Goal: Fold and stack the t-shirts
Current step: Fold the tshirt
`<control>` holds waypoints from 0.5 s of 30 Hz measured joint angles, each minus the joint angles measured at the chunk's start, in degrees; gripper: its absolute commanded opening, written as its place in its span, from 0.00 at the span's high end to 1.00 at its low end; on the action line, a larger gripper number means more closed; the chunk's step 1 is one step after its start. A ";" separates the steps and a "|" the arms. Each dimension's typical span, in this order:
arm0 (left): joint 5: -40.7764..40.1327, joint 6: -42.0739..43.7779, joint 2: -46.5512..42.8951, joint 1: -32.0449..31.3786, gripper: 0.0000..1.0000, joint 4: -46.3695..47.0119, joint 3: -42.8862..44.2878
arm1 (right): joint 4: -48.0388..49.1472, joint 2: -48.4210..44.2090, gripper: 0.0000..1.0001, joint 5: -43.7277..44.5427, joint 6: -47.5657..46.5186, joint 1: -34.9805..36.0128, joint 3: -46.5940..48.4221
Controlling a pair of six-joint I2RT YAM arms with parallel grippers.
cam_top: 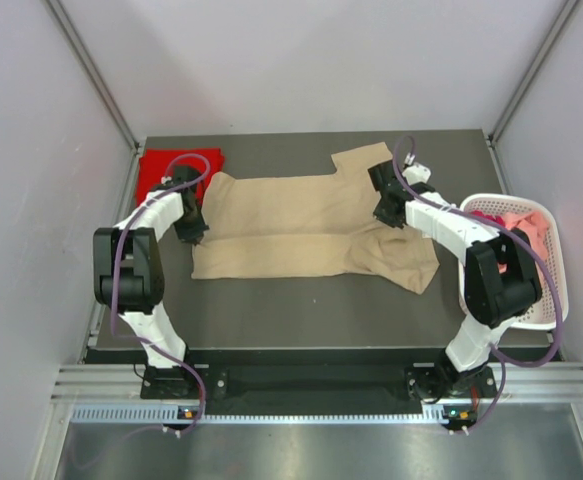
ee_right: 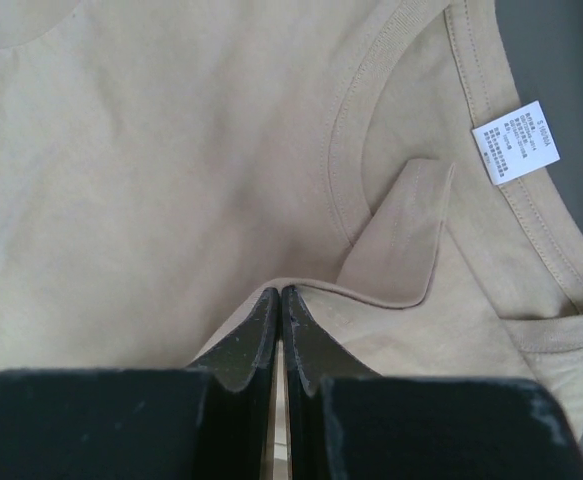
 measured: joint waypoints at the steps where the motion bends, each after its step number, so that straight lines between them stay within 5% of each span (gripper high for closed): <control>1: 0.04 -0.07 0.00 0.11 1.00 0.15 0.00 | -0.09 0.00 1.00 0.11 -0.24 0.02 0.02; 15: 1.60 -0.13 2.32 0.44 0.97 2.80 1.18 | 0.39 4.04 1.00 1.16 -4.37 0.00 3.39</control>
